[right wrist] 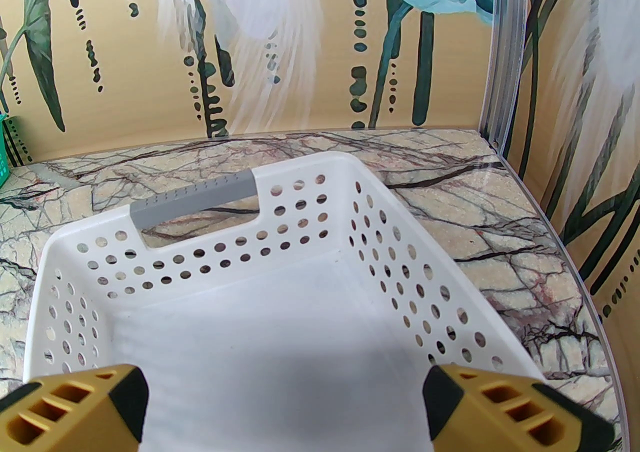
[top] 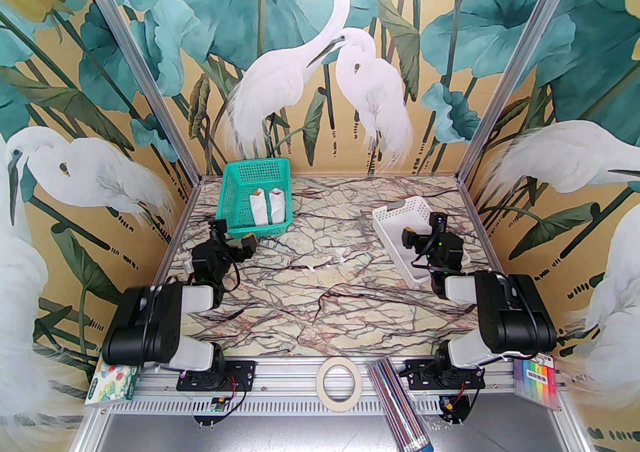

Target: Place the utensils on the paper napkin and roll it up

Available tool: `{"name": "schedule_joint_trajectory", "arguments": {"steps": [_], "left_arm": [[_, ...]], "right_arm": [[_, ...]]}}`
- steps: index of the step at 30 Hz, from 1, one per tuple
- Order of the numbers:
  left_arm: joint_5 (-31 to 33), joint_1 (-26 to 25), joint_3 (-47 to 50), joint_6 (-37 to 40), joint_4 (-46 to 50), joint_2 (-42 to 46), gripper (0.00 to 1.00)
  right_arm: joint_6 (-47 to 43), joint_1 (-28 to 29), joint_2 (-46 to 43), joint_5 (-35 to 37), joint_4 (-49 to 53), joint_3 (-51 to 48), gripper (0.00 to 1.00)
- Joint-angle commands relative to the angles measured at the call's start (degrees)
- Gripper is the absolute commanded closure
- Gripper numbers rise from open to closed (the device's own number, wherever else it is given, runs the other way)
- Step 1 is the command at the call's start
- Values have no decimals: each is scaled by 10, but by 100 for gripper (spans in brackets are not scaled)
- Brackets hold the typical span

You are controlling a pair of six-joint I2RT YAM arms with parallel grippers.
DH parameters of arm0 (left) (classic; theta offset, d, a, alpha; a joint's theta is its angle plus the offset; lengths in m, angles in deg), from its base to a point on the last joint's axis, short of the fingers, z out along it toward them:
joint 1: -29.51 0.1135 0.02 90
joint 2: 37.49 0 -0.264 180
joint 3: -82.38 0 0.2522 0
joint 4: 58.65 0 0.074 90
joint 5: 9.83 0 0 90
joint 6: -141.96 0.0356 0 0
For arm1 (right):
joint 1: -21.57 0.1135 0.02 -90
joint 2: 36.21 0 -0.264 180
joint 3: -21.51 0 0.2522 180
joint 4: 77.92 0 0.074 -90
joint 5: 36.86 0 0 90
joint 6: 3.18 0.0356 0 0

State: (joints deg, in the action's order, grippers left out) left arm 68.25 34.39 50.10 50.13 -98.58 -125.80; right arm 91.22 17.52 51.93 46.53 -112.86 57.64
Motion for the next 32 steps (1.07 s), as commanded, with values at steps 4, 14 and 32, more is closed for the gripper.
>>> {"name": "schedule_joint_trajectory", "arguments": {"steps": [4,14,32], "left_arm": [[18,3,-11,0,-42,-7,1],[33,3,-23,-2,-22,-8,0],[25,3,-22,0,-23,-8,1]], "right_arm": [[-6,5,3,9,-10,0,1],[-6,5,3,9,-11,-1,1],[-6,21,3,64,-3,4,1]]}}
